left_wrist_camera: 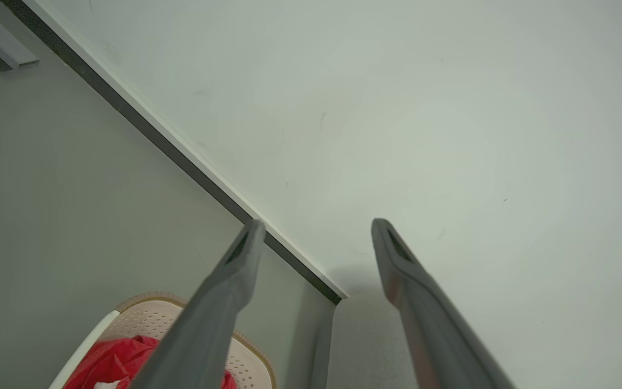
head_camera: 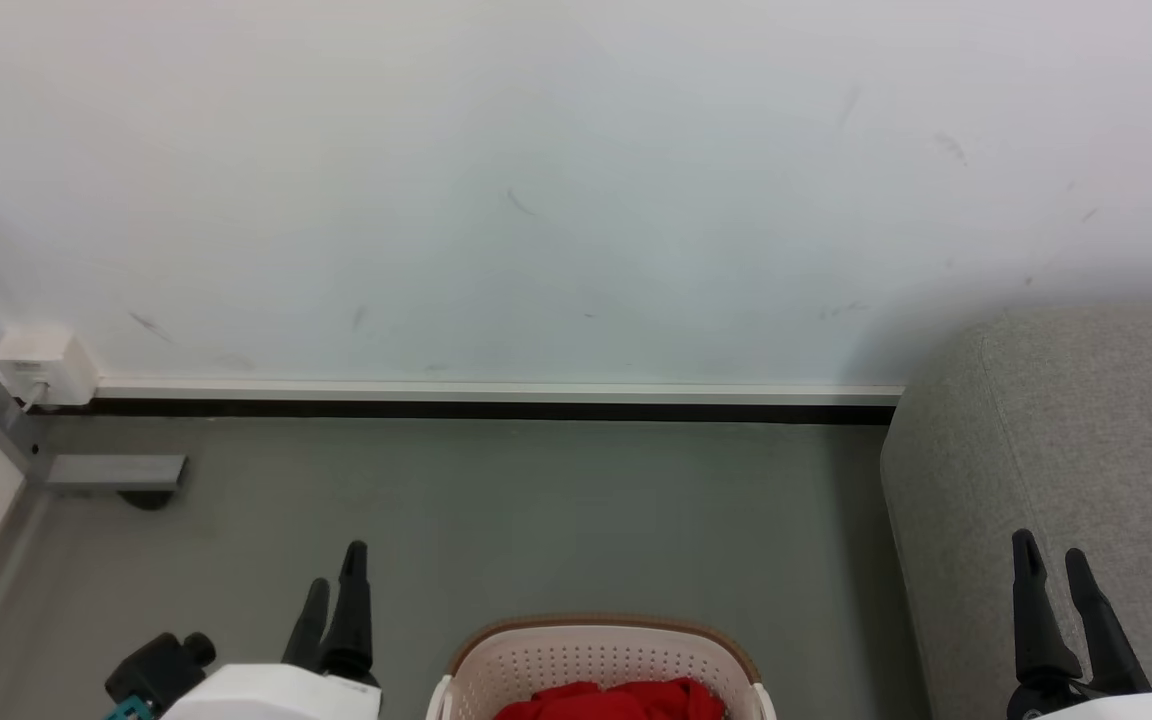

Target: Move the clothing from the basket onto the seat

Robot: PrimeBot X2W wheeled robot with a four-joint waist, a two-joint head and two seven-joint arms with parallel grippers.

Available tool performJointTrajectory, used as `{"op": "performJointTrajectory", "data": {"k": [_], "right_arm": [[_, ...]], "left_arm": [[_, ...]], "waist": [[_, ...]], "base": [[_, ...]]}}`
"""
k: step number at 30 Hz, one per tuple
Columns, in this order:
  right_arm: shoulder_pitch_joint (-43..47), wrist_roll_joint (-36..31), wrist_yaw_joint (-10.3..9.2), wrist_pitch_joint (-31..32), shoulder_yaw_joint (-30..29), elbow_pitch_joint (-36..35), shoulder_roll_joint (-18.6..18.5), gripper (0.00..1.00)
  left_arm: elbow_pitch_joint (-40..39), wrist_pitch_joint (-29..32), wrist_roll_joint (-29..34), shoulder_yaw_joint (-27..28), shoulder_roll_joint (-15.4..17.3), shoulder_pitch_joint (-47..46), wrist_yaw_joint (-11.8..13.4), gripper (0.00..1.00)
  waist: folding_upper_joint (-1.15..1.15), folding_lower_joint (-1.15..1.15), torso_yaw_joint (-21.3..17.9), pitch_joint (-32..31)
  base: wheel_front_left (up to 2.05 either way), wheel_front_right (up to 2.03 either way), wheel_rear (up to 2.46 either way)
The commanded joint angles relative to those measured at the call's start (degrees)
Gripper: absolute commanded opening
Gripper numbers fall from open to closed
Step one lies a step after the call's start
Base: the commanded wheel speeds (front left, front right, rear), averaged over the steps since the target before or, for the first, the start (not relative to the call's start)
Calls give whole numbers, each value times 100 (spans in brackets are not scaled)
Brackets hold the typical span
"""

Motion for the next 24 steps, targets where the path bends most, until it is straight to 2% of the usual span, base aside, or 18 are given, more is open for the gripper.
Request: {"op": "performJointTrajectory", "data": {"k": [1,11,24], "right_arm": [[-15,-211,-6,-63,20,-90,-57,100],[50,-1012,-7,-224,84,-62,-114,100],[138,-1746,-9,-393,117,95,-118,100]], "left_arm": [[-78,-77,230,-31,39,-103,22,100],[9,-234,1138,-183,43,-105,100,100],[168,-415,2226,-332,48,-20,157,100]], "waist": [[0,-1,-5,2],[0,-1,7,-25],[0,-1,42,-77]], "base": [[0,0,0],[0,0,0],[0,0,0]]}}
